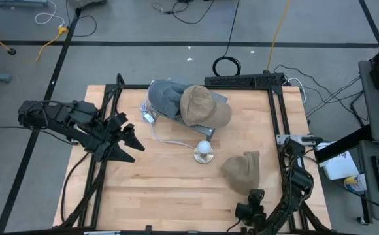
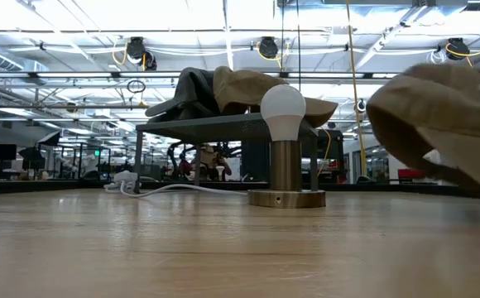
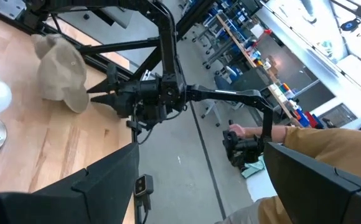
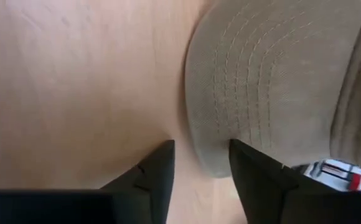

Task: Pick & Place hat
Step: Stack the brown cap on the other brown cap on the shelf, then stack the brown cap on top of the brown cap on the shelf

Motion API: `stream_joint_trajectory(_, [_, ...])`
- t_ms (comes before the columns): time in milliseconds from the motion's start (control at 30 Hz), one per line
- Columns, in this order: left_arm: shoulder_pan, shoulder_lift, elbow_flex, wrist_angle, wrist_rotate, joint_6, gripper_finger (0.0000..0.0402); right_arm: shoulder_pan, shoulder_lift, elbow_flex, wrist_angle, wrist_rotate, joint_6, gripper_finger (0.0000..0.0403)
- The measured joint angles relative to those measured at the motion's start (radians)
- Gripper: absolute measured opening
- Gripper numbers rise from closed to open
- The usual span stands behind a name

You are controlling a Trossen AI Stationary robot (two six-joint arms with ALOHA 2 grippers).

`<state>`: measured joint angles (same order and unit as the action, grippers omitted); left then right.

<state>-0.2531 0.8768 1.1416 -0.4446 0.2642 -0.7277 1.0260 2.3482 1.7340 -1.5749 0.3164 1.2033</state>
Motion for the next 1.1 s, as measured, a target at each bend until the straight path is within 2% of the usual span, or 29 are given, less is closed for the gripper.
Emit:
stream_joint_trajectory(200, [0.000,0.000,0.000,0.000,0.000,0.000,0.0349,0.000,-0.020,0.001,0.007,-0.007,-0.013,0.0108])
stream_joint_trajectory(367, [0.000,0.000,0.000,0.000,0.000,0.037,0.0349,0.002,-0.119,0.003,0.010,0.022,0.102,0.0110])
stream_joint_trajectory(467, [0.000,0.000,0.000,0.000,-0.003,0.040,0.0349,0.002,-0.196,0.002,0.009,0.056,0.288,0.0121])
stream_joint_trajectory(667, [0.000,0.000,0.000,0.000,-0.006,0.037,0.0349,0.022,-0.354,-0.001,0.007,0.177,0.835,0.0136])
stream_joint_trajectory(733, [0.000,0.000,0.000,0.000,-0.006,0.037,0.0349,0.025,-0.398,-0.020,0.024,0.173,0.948,0.0136])
stream_joint_trajectory(833, [0.000,0.000,0.000,0.000,-0.006,0.034,0.0349,0.009,-0.449,-0.069,0.131,0.136,0.969,0.0135])
stream_joint_trajectory(1000, [0.000,0.000,0.000,0.000,-0.003,0.034,0.0349,-0.016,-0.528,-0.210,0.390,0.229,0.984,0.0141])
stream_joint_trajectory(1100, [0.000,0.000,0.000,0.000,-0.003,0.033,0.0349,-0.034,-0.574,-0.314,0.545,0.226,0.995,0.0149])
